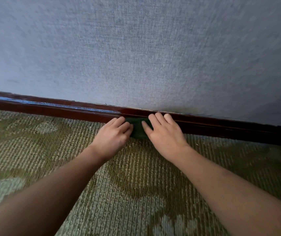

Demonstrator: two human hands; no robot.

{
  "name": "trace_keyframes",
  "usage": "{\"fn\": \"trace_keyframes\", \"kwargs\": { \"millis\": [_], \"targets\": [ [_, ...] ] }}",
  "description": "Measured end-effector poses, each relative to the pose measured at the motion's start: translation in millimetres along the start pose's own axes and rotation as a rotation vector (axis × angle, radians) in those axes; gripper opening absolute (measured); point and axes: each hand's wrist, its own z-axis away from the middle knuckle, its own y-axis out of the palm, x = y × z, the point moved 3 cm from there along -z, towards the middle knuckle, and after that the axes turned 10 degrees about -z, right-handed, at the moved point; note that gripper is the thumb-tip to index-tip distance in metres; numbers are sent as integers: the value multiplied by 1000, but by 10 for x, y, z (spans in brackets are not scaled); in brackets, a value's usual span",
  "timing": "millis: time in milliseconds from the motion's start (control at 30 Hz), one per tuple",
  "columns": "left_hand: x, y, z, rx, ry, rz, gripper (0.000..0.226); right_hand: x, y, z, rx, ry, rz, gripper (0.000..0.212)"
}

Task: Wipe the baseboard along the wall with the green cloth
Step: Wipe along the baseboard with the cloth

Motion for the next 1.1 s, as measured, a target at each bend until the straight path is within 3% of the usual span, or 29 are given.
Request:
{"fn": "trace_keyframes", "kwargs": {
  "millis": [233, 633, 900, 967, 1033, 1100],
  "targets": [
    [223, -96, 63, -37, -79, -55, 36, 49, -142, -142, -122, 33, 33, 46],
    [286, 94, 58, -15, -73, 7, 33, 99, 56, -203, 117, 55, -54, 55],
    [253, 85, 12, 20, -178, 67, 30, 86, 55, -268, 97, 53, -156, 51],
    [179, 97, 68, 51, -133, 56, 15, 99, 49, -245, 110, 35, -169, 49],
    [67, 98, 142, 103, -87, 80, 26, 149, 67, -154, 161, 16, -157, 47],
    [-1, 69, 167, 102, -73, 79, 24, 169, 82, -70, 198, 13, -128, 49]
  ]
}}
